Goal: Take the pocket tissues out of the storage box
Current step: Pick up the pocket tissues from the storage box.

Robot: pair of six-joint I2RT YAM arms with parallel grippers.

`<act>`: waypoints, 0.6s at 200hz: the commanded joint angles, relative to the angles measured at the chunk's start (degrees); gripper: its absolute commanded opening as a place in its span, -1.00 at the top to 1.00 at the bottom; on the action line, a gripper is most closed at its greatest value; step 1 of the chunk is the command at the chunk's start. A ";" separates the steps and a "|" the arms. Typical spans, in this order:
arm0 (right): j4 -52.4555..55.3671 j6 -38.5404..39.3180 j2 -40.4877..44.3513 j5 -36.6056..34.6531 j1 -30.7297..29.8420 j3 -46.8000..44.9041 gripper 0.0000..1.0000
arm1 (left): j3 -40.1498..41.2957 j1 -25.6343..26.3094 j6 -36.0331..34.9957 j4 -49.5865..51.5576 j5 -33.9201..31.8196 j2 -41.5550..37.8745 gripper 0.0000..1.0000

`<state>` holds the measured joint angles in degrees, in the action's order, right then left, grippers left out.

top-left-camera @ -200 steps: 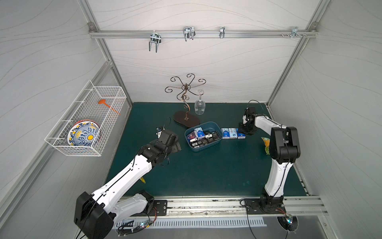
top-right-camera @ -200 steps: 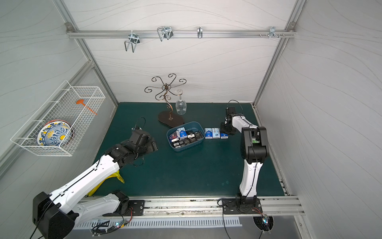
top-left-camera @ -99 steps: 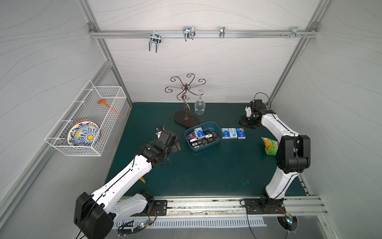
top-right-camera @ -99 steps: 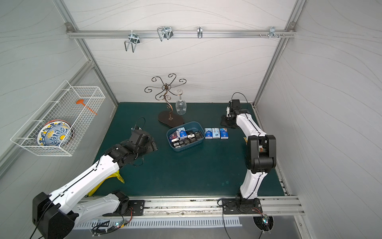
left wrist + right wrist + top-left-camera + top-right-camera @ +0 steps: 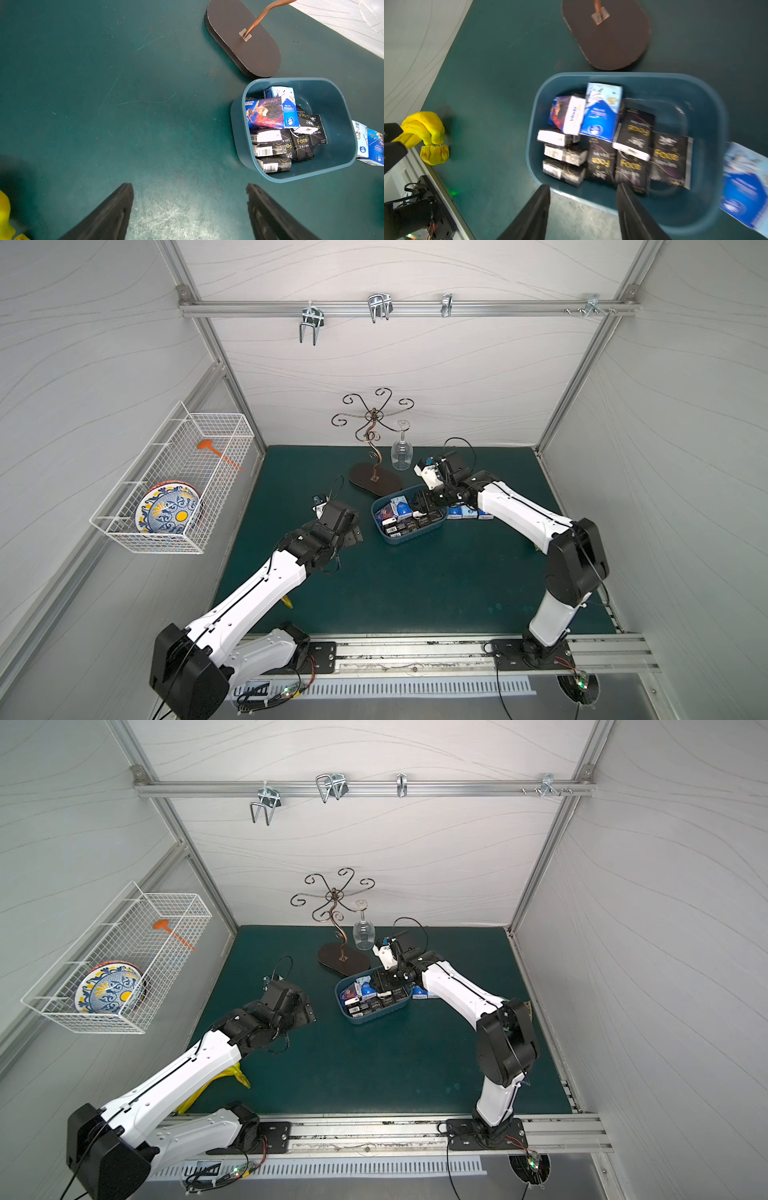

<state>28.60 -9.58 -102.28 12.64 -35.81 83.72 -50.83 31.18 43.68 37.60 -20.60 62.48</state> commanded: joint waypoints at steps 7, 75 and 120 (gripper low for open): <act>-6.92 -5.48 -4.52 0.48 -1.82 0.30 -0.14 | -0.72 0.10 0.36 0.76 -1.43 -1.22 -0.79; -12.03 -11.18 -13.27 -2.34 -5.47 4.62 -0.14 | -0.48 0.11 0.31 0.98 -1.57 -1.42 -0.79; -10.75 -11.92 -18.11 -2.67 -5.98 7.94 -0.13 | -0.24 0.11 0.03 1.18 -1.81 -2.14 -0.79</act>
<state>17.63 -20.18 -117.93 10.96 -41.32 89.65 -50.83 31.18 43.70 38.81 -21.23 61.47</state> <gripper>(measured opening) 0.567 0.896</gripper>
